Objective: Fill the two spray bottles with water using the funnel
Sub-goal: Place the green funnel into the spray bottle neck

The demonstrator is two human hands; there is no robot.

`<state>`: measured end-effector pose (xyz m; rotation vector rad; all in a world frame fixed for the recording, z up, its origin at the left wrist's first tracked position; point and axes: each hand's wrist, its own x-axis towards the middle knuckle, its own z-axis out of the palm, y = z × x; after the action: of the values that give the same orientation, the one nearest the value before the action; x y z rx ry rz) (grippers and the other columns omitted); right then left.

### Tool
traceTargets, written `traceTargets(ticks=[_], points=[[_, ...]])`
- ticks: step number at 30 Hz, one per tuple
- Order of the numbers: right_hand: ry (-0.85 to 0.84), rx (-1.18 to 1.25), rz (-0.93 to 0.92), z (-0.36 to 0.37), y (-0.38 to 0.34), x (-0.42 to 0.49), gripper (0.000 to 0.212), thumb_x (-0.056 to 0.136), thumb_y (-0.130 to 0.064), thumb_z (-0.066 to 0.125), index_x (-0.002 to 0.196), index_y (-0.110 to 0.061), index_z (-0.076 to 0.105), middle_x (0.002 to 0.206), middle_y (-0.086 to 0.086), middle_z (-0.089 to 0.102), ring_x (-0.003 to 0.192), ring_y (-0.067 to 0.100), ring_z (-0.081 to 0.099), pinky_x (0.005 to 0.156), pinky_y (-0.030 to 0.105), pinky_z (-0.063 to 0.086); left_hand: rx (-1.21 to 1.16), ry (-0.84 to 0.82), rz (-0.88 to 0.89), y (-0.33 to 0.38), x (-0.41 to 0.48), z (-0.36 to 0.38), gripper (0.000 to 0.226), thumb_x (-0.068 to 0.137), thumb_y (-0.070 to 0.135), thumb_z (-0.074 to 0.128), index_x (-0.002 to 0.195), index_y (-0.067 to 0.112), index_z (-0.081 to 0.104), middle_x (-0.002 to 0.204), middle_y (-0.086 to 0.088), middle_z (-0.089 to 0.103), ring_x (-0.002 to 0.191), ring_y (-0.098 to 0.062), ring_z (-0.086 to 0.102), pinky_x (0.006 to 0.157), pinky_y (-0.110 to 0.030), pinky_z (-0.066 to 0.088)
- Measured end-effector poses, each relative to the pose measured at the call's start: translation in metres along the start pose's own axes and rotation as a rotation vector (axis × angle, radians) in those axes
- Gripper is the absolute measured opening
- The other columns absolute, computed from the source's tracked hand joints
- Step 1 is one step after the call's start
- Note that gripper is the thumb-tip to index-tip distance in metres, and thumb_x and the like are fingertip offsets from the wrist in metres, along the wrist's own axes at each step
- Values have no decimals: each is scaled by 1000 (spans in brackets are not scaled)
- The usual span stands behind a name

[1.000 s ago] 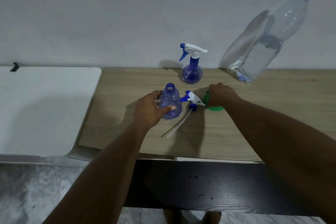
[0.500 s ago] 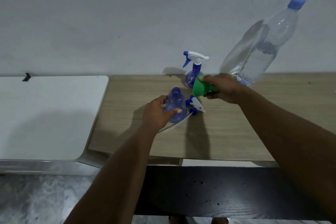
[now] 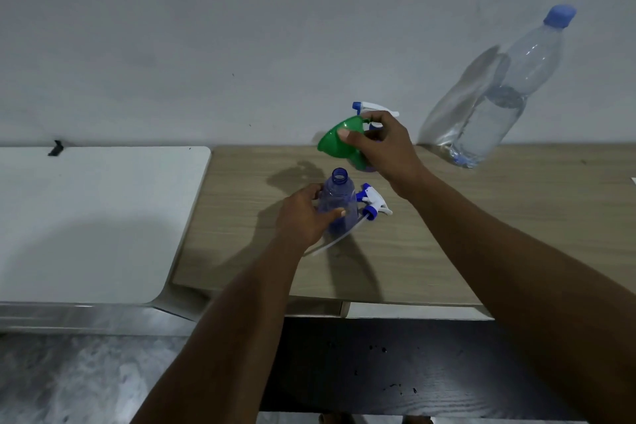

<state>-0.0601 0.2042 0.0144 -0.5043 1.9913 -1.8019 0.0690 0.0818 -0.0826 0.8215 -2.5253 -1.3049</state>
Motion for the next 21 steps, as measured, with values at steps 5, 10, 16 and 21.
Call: traceTargets(ticks=[5, 10, 16, 21], points=[[81, -60, -164, 4, 16, -9, 55, 61, -42, 90, 96, -17, 55, 99, 14, 68, 91, 27, 70, 79, 48, 60, -4, -12, 10, 0, 0, -1, 57, 66, 56, 83, 114, 31, 66, 107, 12, 72, 86, -13, 71, 84, -39, 58], [143, -72, -238, 7, 23, -15, 51, 61, -34, 94, 91, -19, 55, 98, 13, 65, 91, 35, 67, 80, 51, 58, -4, -29, -5, 1, 1, 0, 64, 64, 64, 80, 117, 31, 64, 106, 14, 71, 87, -12, 70, 85, -40, 58], [125, -217, -319, 6, 33, -25, 59, 60, -31, 95, 99, -12, 56, 101, 7, 65, 93, 27, 66, 81, 44, 58, -36, -30, -25, -1, 2, 1, 66, 54, 71, 76, 108, 35, 64, 103, 15, 71, 85, -12, 71, 82, -41, 59], [82, -324, -376, 3, 42, -32, 63, 62, -34, 92, 107, -20, 51, 115, 4, 60, 105, 19, 64, 86, 42, 58, -12, -5, -5, -5, 3, 3, 53, 61, 56, 83, 105, 34, 66, 97, 14, 72, 84, -11, 70, 79, -41, 60]])
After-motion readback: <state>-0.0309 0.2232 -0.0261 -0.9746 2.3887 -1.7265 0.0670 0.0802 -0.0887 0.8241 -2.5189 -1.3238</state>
